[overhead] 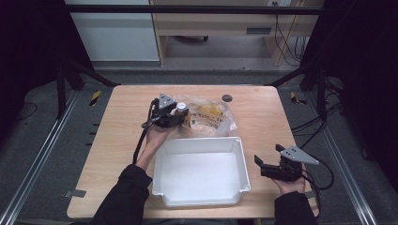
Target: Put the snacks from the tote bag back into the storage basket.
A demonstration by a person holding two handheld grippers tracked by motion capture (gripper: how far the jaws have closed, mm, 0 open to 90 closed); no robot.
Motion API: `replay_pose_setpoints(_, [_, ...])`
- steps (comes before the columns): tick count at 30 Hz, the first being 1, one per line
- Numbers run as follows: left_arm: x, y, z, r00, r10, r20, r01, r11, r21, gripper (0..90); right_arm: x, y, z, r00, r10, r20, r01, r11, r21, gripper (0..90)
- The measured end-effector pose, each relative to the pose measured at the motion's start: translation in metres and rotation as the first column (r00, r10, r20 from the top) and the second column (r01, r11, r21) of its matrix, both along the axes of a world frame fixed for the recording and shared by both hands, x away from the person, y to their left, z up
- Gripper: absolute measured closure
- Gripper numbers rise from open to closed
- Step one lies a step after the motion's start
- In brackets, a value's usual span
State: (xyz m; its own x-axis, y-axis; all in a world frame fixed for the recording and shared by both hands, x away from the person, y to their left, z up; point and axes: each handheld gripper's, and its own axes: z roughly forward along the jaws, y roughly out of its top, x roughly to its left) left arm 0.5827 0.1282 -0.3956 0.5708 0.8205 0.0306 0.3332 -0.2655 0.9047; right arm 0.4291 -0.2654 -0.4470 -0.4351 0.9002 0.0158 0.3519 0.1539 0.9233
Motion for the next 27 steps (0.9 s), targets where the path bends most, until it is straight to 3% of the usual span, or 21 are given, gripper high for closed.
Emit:
replay_pose_setpoints(9, [0.0036, -0.0004, -0.0025, 1.0000, -0.007, -0.001, 0.007, 0.9999, -0.013, 50.9, 0.0000, -0.0003, 0.0001, 1.0000, 0.000, -0.001, 0.000, 1.0000, 0.000, 7.5])
replay_pose_setpoints(20, [0.0084, -0.0072, -0.0003, 0.9999, 0.000, -0.011, 0.000, 0.9999, 0.017, 53.3, -0.0001, -0.0002, 0.0002, 1.0000, -0.001, -0.002, 0.001, 1.0000, 0.001, 7.5])
replay_pose_setpoints(27, [0.0092, -0.0076, -0.0009, 0.9999, 0.005, -0.009, -0.005, 1.0000, 0.006, 57.3, 0.0000, -0.0002, 0.0002, 1.0000, -0.001, -0.004, 0.001, 1.0000, 0.000, 7.5])
